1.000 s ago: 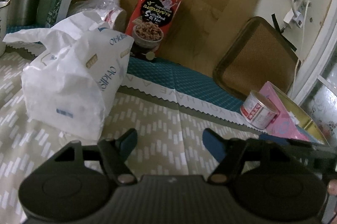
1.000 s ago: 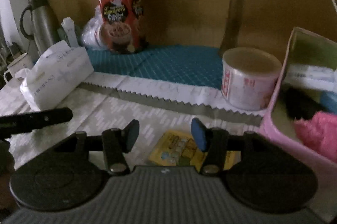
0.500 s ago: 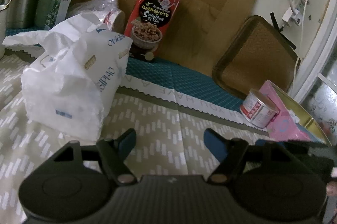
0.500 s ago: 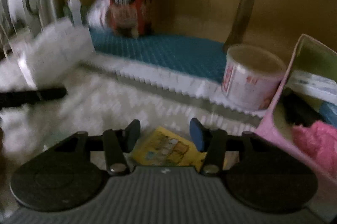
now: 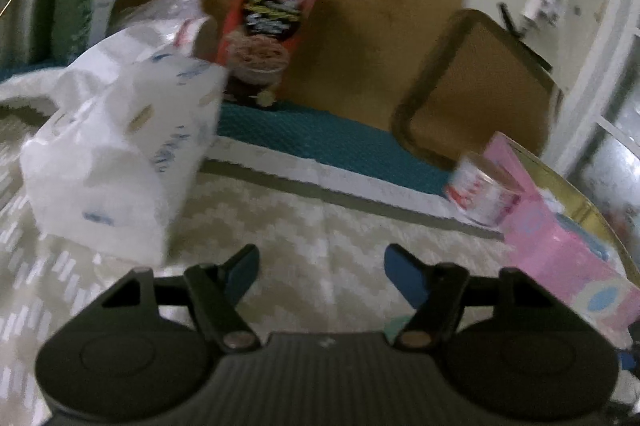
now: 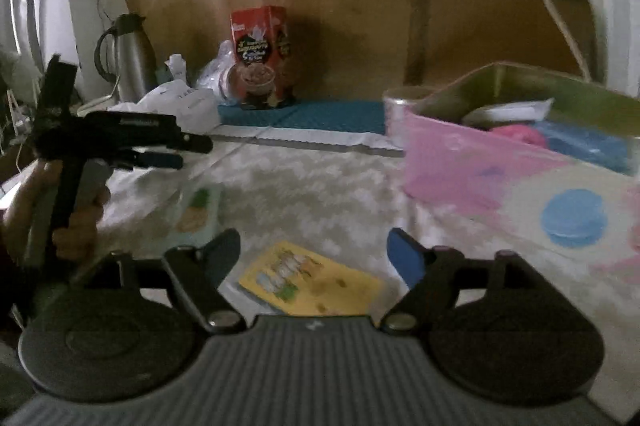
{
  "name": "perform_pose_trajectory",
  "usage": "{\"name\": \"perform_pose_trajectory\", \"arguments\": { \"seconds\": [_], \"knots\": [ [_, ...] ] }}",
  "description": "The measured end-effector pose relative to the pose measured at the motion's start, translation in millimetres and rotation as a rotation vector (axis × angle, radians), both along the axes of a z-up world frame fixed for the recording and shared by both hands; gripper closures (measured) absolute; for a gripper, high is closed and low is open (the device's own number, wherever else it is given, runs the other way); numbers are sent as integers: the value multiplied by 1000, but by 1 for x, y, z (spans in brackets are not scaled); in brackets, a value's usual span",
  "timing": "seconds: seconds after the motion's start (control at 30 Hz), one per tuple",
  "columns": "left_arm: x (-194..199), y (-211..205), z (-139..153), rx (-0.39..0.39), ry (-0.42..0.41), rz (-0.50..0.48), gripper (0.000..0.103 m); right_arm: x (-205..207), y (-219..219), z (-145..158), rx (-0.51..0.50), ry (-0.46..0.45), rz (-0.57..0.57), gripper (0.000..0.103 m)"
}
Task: Organize soft objects
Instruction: 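Grasp the yellow card with the right gripper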
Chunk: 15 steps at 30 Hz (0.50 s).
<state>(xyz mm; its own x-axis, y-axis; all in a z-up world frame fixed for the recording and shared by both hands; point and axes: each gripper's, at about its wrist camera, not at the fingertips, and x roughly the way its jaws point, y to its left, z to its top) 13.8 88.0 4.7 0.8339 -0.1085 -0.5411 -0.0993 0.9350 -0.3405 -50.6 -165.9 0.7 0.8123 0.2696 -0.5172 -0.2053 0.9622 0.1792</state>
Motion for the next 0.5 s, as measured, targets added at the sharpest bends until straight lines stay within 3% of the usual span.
{"name": "perform_pose_trajectory", "arguments": {
  "seconds": [0.07, 0.2, 0.23, 0.27, 0.37, 0.43, 0.5],
  "knots": [
    [-8, -16, 11, -13, -21, -59, 33, -6, -3, -5, -27, 21, 8, 20],
    [-16, -59, 27, 35, -24, -215, 33, -8, 3, -21, -106, 52, 32, 21],
    [-18, -68, 28, 32, -20, -250, 33, -7, 6, -24, -129, 35, 43, 23],
    [-18, -74, 28, 26, -12, -272, 33, -5, 6, -23, -127, 30, 56, 34],
    [-18, -79, 27, -30, 27, -288, 33, 10, 8, -20, -88, 65, -25, 43],
    [-18, -76, 25, -87, 51, -292, 33, 12, 19, -19, -75, 74, -94, 42],
    [-20, -76, 23, -109, 74, -294, 33, 9, 28, -20, -55, 65, -73, 42]
  ]
}}
